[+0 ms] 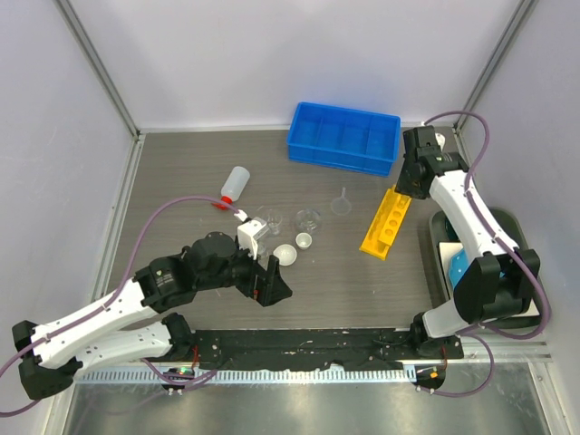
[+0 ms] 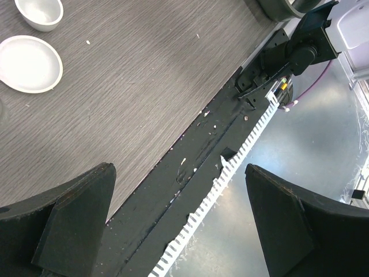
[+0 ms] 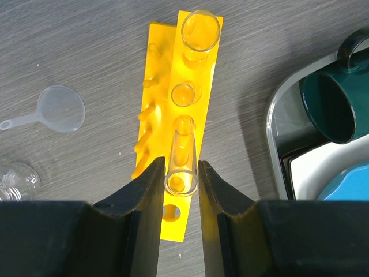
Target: Organize the chemistry lab equipment
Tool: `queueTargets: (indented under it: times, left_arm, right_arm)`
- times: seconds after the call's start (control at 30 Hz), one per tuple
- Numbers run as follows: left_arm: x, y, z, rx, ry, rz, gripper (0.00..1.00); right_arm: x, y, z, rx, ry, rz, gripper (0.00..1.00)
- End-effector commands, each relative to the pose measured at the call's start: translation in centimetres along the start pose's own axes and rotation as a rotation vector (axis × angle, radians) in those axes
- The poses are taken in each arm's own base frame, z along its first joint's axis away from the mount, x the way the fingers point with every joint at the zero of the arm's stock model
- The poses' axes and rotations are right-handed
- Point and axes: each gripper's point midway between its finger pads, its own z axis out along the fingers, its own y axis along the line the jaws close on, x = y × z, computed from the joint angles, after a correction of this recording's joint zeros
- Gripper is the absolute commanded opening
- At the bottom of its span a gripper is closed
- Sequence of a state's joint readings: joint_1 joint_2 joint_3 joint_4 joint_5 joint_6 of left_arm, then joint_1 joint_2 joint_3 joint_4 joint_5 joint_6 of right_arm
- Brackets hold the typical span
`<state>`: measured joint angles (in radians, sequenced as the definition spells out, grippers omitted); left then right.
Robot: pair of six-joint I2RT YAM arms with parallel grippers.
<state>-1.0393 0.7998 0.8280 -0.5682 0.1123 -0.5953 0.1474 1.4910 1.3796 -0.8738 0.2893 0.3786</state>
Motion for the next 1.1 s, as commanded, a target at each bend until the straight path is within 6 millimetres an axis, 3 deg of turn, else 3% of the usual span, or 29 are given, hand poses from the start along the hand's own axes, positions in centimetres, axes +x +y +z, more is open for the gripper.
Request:
queueTargets:
  times: [0.0,0.53,1.07]
  left_arm:
    - [-0.2,0.0,-0.1,-0.004,-0.013,-0.004,1.0]
    - [-0.2,0.2,0.0,-0.013,-0.01,-0.006,1.0]
    - [-0.4,0.0,0.5,-0.015,0.005,-0.007,1.0]
  right_arm:
    - [-0.5,0.4,0.4,-0.016,-0.025,0.01,0.01]
    - [2.7,0.5,3.6,0.01,0.061,0.038,0.01]
    - [4.3,-0.2,4.8,0.035,0.087,0.053,0.01]
